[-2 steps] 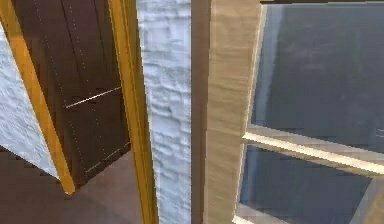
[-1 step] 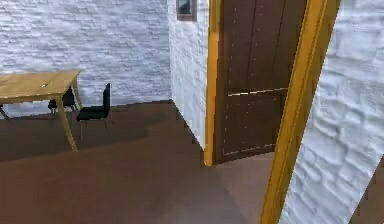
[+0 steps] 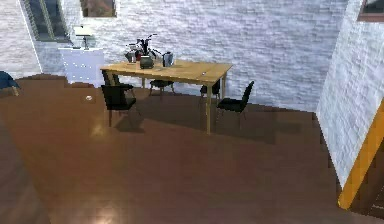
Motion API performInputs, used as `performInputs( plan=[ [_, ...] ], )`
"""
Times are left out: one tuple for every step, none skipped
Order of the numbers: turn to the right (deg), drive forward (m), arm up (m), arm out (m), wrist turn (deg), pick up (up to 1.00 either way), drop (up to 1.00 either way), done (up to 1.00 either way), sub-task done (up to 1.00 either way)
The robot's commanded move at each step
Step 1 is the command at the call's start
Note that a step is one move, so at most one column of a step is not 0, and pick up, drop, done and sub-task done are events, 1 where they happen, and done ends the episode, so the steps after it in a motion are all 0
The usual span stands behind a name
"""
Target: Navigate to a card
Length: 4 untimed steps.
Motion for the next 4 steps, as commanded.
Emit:
performInputs(
  plan=[
    [0.0,0.65,0.00,0.00,0.0,0.00,0.00,0.00,0.00],
    [45.0,0.00,0.00,0.00,0.0,0.00,0.00,0.00,0.00],
    [21.0,0.00,0.00,0.00,0.0,0.00,0.00,0.00,0.00],
    [0.0,0.15,0.00,0.00,0.0,0.00,0.00,0.00,0.00]
  ],
)
